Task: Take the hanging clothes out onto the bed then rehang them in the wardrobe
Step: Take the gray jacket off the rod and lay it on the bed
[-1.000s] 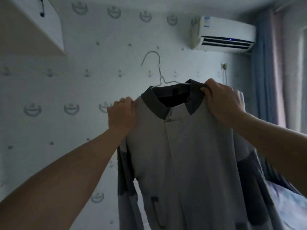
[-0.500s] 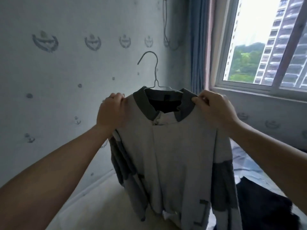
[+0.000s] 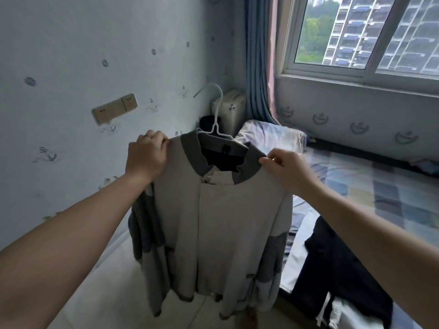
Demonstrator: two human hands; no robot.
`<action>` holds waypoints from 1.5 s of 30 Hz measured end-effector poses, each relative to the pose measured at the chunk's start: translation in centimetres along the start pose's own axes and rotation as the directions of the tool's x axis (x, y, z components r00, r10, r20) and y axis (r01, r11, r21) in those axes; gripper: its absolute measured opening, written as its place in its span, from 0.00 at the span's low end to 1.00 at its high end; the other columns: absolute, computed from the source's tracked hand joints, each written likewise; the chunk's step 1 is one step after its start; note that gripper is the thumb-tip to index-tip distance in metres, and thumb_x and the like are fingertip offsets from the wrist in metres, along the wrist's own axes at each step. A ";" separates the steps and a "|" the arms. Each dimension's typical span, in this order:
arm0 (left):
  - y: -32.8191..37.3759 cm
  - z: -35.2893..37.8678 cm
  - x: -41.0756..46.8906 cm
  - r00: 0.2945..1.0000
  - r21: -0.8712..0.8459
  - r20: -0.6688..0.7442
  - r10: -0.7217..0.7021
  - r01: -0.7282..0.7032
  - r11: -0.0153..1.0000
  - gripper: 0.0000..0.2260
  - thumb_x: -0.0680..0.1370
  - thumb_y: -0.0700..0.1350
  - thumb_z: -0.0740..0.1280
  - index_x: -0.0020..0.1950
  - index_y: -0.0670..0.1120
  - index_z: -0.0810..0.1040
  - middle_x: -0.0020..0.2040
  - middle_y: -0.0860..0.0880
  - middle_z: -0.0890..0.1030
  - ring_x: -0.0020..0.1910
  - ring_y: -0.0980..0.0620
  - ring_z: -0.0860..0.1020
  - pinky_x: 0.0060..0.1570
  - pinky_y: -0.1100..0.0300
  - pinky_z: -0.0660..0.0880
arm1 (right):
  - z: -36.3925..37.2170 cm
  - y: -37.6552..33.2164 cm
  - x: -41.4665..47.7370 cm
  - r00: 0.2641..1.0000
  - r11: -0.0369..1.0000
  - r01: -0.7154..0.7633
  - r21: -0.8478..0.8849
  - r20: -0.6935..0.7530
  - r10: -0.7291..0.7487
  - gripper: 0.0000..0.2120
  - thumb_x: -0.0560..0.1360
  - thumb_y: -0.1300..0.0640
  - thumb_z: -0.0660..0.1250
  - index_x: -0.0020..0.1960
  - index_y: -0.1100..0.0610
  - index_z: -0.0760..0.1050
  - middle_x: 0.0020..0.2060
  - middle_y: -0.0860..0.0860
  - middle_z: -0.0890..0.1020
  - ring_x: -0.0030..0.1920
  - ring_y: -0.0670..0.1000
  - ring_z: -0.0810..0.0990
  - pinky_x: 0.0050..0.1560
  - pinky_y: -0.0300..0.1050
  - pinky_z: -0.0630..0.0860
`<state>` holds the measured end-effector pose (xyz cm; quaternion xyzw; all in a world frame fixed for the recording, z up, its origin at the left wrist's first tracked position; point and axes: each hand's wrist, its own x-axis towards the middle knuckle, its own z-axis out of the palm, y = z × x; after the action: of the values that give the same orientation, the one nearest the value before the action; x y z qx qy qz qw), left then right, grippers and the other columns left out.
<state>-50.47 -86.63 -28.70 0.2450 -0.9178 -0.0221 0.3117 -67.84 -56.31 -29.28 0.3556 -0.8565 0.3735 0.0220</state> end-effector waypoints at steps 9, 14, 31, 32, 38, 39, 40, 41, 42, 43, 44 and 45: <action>-0.7 12.3 8.8 0.983 -0.026 0.183 0.008 -0.004 1.000 0.08 0.82 0.46 0.59 0.51 0.45 0.76 0.53 0.44 0.77 0.53 0.40 0.75 0.49 0.48 0.63 | 4.7 7.7 8.6 0.989 0.992 -0.122 -0.012 0.082 0.122 0.09 0.77 0.50 0.69 0.46 0.56 0.81 0.35 0.52 0.78 0.36 0.48 0.74 0.33 0.35 0.67; -0.6 20.0 13.2 0.947 -0.048 0.321 -0.020 0.037 0.998 0.08 0.83 0.48 0.58 0.53 0.47 0.76 0.55 0.45 0.77 0.56 0.41 0.74 0.52 0.49 0.62 | 7.2 12.5 13.4 0.967 0.974 -0.226 -0.020 0.116 0.227 0.06 0.77 0.49 0.68 0.47 0.52 0.80 0.35 0.47 0.78 0.36 0.47 0.76 0.36 0.41 0.72; -4.2 44.2 24.5 0.765 -0.166 0.631 0.130 -0.031 0.986 0.10 0.82 0.50 0.59 0.54 0.48 0.77 0.56 0.46 0.78 0.58 0.42 0.73 0.55 0.49 0.64 | 18.2 22.3 26.7 0.759 0.761 -0.621 -0.185 0.100 0.644 0.05 0.77 0.53 0.68 0.46 0.54 0.80 0.39 0.50 0.80 0.42 0.53 0.78 0.39 0.44 0.68; -4.5 45.5 24.9 0.745 -0.161 0.655 0.127 -0.026 0.987 0.10 0.82 0.51 0.59 0.54 0.48 0.77 0.57 0.46 0.78 0.59 0.43 0.73 0.55 0.49 0.64 | 19.1 22.9 27.4 0.741 0.743 -0.639 -0.197 0.101 0.664 0.05 0.77 0.53 0.68 0.46 0.54 0.79 0.39 0.51 0.79 0.43 0.54 0.78 0.39 0.45 0.68; -5.2 53.8 26.5 0.659 -0.107 0.746 0.096 -0.024 0.994 0.10 0.82 0.52 0.59 0.55 0.51 0.78 0.60 0.46 0.79 0.62 0.40 0.69 0.58 0.48 0.63 | 23.8 27.5 31.1 0.646 0.635 -0.695 -0.339 0.095 0.757 0.07 0.79 0.50 0.65 0.51 0.52 0.79 0.48 0.54 0.82 0.49 0.57 0.77 0.48 0.50 0.74; -5.1 55.1 26.5 0.646 -0.106 0.758 0.088 -0.012 0.994 0.10 0.82 0.52 0.59 0.56 0.51 0.78 0.60 0.45 0.79 0.63 0.40 0.69 0.59 0.47 0.63 | 24.6 28.4 31.5 0.640 0.612 -0.686 -0.394 0.074 0.765 0.08 0.79 0.49 0.65 0.52 0.51 0.80 0.49 0.53 0.82 0.52 0.58 0.78 0.51 0.51 0.72; -5.0 56.5 26.5 0.628 -0.109 0.774 0.083 0.004 0.994 0.11 0.82 0.52 0.59 0.57 0.50 0.78 0.60 0.44 0.79 0.63 0.40 0.69 0.60 0.47 0.64 | 25.3 29.2 31.8 0.636 0.584 -0.672 -0.456 0.049 0.770 0.09 0.79 0.48 0.64 0.53 0.49 0.80 0.50 0.52 0.82 0.55 0.58 0.77 0.52 0.51 0.69; -4.9 57.8 26.5 0.609 -0.121 0.789 0.083 0.022 0.992 0.11 0.82 0.52 0.60 0.57 0.49 0.78 0.61 0.44 0.78 0.63 0.40 0.70 0.60 0.47 0.64 | 26.0 30.2 32.1 0.630 0.554 -0.659 -0.509 0.030 0.776 0.09 0.79 0.47 0.63 0.53 0.48 0.80 0.50 0.51 0.83 0.56 0.58 0.77 0.53 0.51 0.65; -4.7 59.3 26.6 0.588 -0.140 0.804 0.087 0.045 0.989 0.11 0.82 0.51 0.60 0.57 0.48 0.78 0.61 0.43 0.78 0.63 0.40 0.71 0.61 0.47 0.66 | 26.8 31.2 32.4 0.620 0.532 -0.650 -0.543 0.025 0.784 0.10 0.79 0.46 0.63 0.53 0.47 0.81 0.50 0.50 0.83 0.56 0.58 0.77 0.52 0.51 0.64; -4.5 60.7 26.6 0.568 -0.162 0.818 0.093 0.072 0.984 0.11 0.82 0.50 0.60 0.57 0.47 0.78 0.60 0.43 0.78 0.63 0.40 0.72 0.61 0.47 0.68 | 27.5 32.4 32.6 0.605 0.519 -0.649 -0.556 0.036 0.795 0.10 0.79 0.47 0.63 0.53 0.47 0.81 0.50 0.50 0.83 0.56 0.58 0.77 0.52 0.51 0.66; -4.3 62.0 26.6 0.553 -0.182 0.827 0.097 0.100 0.978 0.10 0.82 0.49 0.61 0.56 0.46 0.78 0.60 0.42 0.78 0.62 0.40 0.73 0.62 0.47 0.69 | 28.2 33.6 32.7 0.587 0.516 -0.658 -0.548 0.055 0.808 0.10 0.79 0.47 0.63 0.53 0.47 0.81 0.50 0.51 0.83 0.56 0.58 0.78 0.53 0.50 0.69; -4.0 63.3 26.6 0.547 -0.198 0.832 0.098 0.127 0.972 0.10 0.82 0.49 0.61 0.55 0.46 0.79 0.59 0.42 0.78 0.61 0.40 0.73 0.61 0.47 0.70 | 28.9 34.8 32.9 0.566 0.517 -0.679 -0.521 0.076 0.821 0.09 0.79 0.48 0.63 0.53 0.49 0.81 0.50 0.52 0.83 0.54 0.58 0.79 0.52 0.50 0.73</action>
<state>-103.86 -109.63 -65.50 0.1739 -0.9435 -0.2468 -0.1366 -107.59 -78.39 -61.84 -0.0163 -0.9760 0.0819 -0.2011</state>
